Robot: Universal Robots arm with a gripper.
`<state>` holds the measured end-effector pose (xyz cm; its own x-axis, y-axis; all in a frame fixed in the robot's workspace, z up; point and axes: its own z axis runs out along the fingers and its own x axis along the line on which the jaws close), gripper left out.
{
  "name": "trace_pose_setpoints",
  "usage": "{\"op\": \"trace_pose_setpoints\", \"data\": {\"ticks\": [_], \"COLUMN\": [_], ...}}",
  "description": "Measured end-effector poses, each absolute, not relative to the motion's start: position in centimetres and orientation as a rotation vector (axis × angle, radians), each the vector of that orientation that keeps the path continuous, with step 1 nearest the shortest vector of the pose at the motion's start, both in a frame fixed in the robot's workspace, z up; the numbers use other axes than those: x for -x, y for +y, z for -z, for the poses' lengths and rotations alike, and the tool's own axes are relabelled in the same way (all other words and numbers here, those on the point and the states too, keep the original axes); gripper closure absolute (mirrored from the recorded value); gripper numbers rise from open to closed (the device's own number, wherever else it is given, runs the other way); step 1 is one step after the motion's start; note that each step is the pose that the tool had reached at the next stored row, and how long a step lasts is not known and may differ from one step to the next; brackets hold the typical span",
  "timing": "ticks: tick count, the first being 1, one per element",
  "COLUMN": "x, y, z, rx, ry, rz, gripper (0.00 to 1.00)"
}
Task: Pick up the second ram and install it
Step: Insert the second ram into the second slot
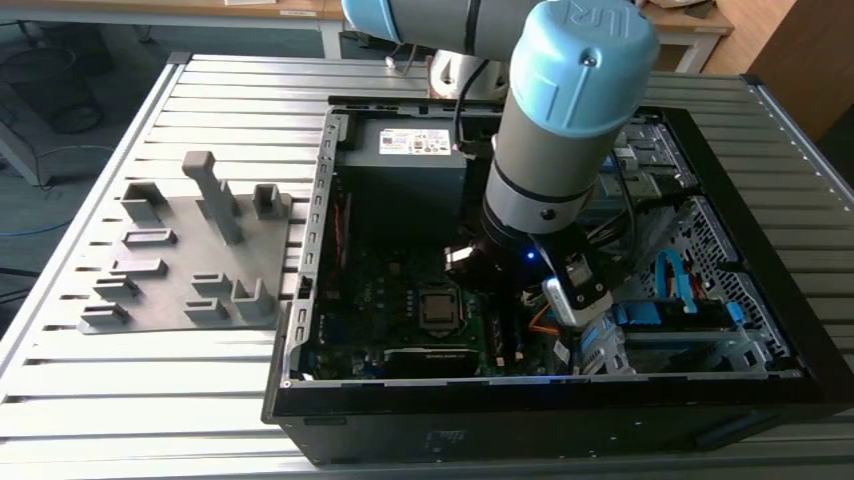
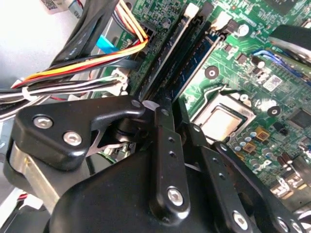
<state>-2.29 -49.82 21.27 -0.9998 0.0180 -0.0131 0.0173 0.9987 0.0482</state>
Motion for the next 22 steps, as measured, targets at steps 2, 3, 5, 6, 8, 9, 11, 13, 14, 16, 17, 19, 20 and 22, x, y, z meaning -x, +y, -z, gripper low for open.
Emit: {"op": "trace_pose_setpoints", "data": {"ticks": [2, 3, 5, 6, 8, 9, 11, 13, 14, 16, 17, 19, 20, 22], "x": [2.3, 2.3, 2.3, 2.3, 2.3, 2.3, 2.3, 2.3, 2.3, 2.3, 2.3, 2.3, 2.3, 2.3], "y": [-49.8, -49.8, -49.8, -49.7, -49.5, -49.5, -49.5, -49.5, -49.5, -49.5, -49.5, -49.5, -49.5, -49.5], "z": [-22.2, -22.6, -23.5, -24.0, -24.9, -25.3, -26.0, -26.0, -26.0, -26.0, -26.0, -26.0, -26.0, -26.0], "rx": [-0.028, -0.028, -0.027, -0.028, -0.028, -0.027, -0.027, -0.028, -0.028, -0.028, -0.027, -0.028, -0.028, -0.028], "ry": [3.127, 3.127, 3.127, 3.127, 3.127, 3.127, 3.127, 3.127, 3.127, 3.127, 3.127, 3.127, 3.127, 3.127], "rz": [-0.075, -0.075, -0.075, -0.075, -0.074, -0.073, -0.073, -0.073, -0.073, -0.073, -0.073, -0.073, -0.073, -0.073], "gripper": [0.79, 0.79, 0.79, 0.80, 0.80, 0.87, 0.90, 0.90, 0.90, 0.90, 0.90, 0.90, 0.90, 0.90]}}
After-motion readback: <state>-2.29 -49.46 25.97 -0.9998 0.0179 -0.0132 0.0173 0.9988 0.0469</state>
